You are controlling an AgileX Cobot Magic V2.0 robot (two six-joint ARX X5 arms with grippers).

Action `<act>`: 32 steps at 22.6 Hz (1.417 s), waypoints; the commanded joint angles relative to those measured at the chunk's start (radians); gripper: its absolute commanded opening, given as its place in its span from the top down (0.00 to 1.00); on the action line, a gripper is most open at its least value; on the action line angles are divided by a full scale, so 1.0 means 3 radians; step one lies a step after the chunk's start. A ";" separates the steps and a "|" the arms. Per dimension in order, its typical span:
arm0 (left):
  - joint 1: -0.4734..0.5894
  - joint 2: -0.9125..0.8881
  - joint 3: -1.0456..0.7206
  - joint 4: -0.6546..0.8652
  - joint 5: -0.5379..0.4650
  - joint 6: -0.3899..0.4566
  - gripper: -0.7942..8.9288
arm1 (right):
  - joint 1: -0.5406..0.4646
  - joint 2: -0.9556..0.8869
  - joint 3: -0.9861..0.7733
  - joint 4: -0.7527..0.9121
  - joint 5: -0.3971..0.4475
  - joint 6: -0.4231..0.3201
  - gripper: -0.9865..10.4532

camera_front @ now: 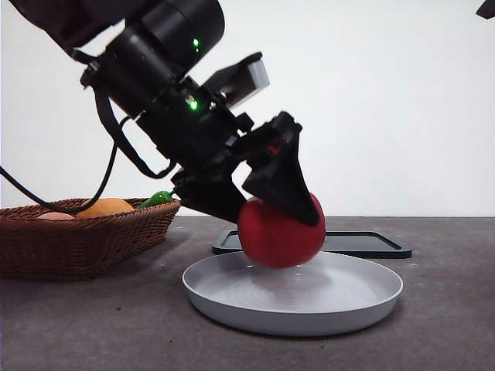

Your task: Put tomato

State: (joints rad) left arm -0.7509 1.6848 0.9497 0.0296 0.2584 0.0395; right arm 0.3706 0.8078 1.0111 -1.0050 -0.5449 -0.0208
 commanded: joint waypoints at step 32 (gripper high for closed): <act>0.0089 -0.0495 0.0074 -0.0104 -0.0014 0.0050 0.39 | 0.0017 0.0028 0.0061 0.0034 0.0014 0.0028 0.54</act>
State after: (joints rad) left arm -0.7162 1.5276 0.9497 -0.0055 0.2569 0.0673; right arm 0.3706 0.8078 1.0111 -1.0042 -0.5426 -0.0204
